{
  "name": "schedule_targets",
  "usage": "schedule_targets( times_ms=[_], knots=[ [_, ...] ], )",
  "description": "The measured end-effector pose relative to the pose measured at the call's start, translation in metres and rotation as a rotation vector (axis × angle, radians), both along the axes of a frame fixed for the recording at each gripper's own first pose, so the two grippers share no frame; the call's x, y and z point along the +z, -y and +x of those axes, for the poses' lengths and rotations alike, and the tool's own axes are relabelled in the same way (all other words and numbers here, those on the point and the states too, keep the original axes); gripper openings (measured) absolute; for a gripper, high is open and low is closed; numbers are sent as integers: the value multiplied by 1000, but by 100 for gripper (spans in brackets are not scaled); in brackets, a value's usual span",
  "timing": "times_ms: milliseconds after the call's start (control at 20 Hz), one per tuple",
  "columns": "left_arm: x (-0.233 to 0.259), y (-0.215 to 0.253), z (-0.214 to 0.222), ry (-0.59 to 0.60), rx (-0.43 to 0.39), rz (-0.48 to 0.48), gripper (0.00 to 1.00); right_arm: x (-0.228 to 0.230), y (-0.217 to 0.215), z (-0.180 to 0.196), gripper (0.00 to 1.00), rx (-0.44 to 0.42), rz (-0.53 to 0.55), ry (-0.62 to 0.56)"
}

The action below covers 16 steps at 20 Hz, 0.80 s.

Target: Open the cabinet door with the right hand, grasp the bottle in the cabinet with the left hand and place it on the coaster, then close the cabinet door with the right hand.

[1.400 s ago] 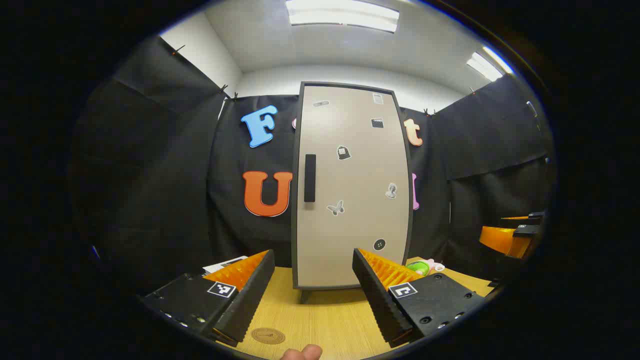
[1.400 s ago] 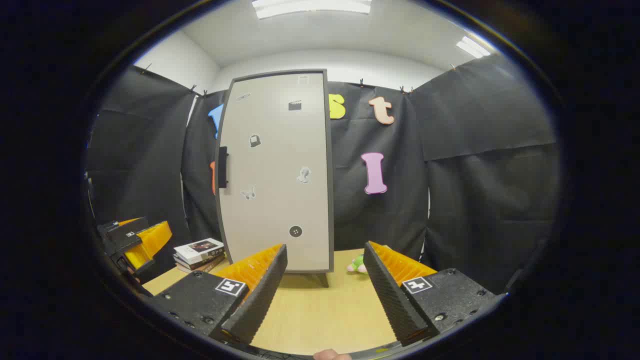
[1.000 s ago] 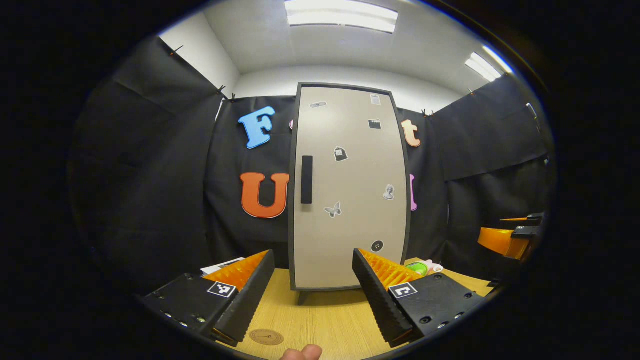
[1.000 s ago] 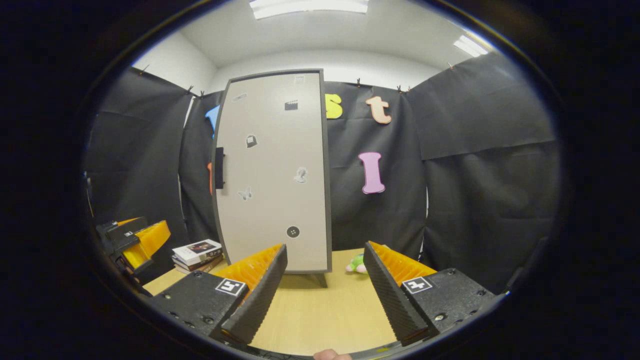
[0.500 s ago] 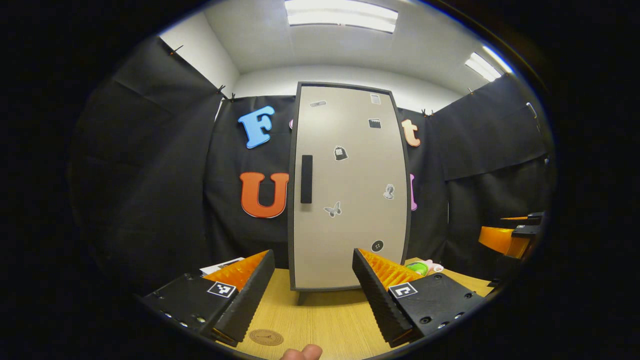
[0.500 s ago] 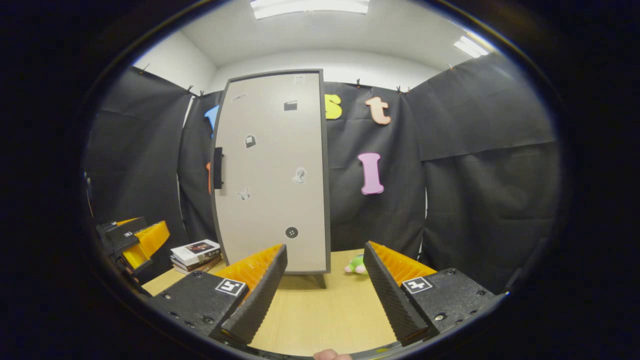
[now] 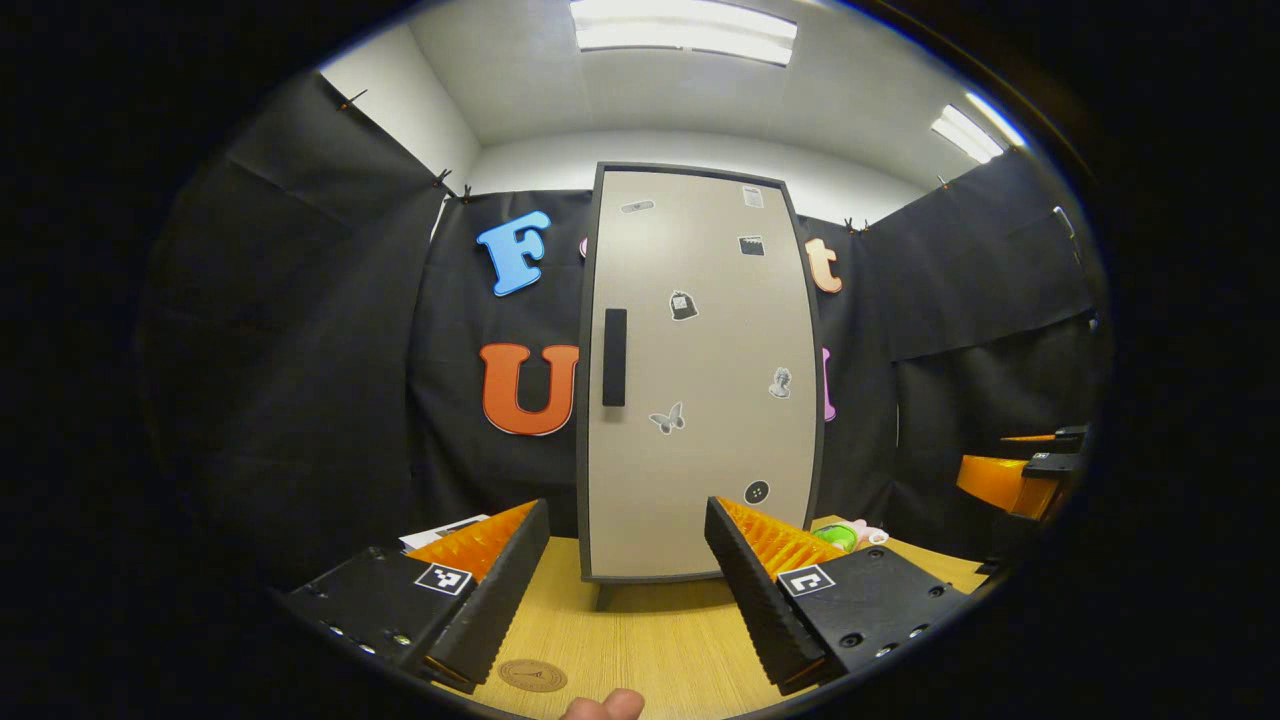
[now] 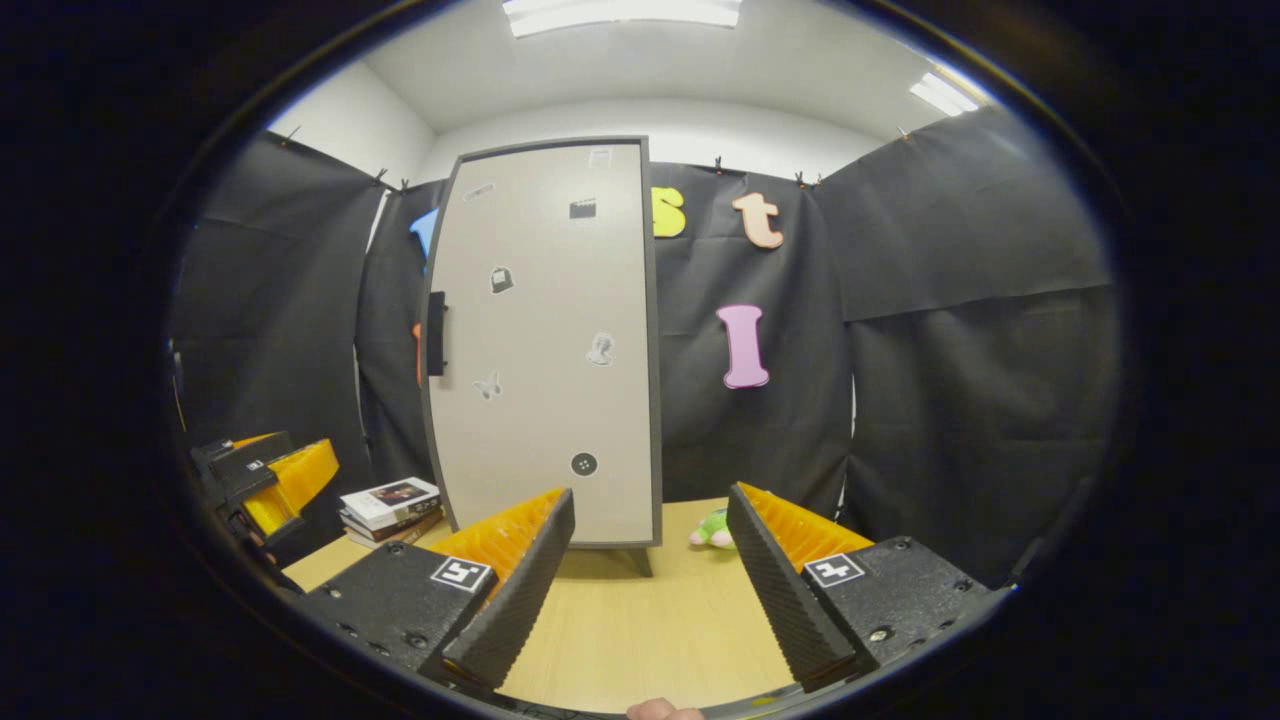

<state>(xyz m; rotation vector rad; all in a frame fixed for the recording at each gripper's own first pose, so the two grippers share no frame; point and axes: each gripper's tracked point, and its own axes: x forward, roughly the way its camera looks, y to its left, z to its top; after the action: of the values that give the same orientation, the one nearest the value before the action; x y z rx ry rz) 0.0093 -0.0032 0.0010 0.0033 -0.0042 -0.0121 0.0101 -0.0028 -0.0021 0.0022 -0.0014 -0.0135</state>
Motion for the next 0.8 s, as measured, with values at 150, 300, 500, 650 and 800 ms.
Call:
schedule_targets(
  times_ms=[150,300,500,650,800],
  knots=[
    [0,0,-3,-1,-2,2,95,2,-6,4,94,22,-8,-1],
    [-3,-1,-8,-8,0,-3,95,18,-23,21,94,95,-23,15],
    [-9,-3,-18,-28,7,-2,95,48,-63,54,99,212,-31,49],
    [-12,-4,-22,-48,0,-18,95,61,-108,89,94,305,-75,61],
    [-7,-12,-24,-31,18,-1,95,66,-156,121,94,396,-25,20]
  ],
)
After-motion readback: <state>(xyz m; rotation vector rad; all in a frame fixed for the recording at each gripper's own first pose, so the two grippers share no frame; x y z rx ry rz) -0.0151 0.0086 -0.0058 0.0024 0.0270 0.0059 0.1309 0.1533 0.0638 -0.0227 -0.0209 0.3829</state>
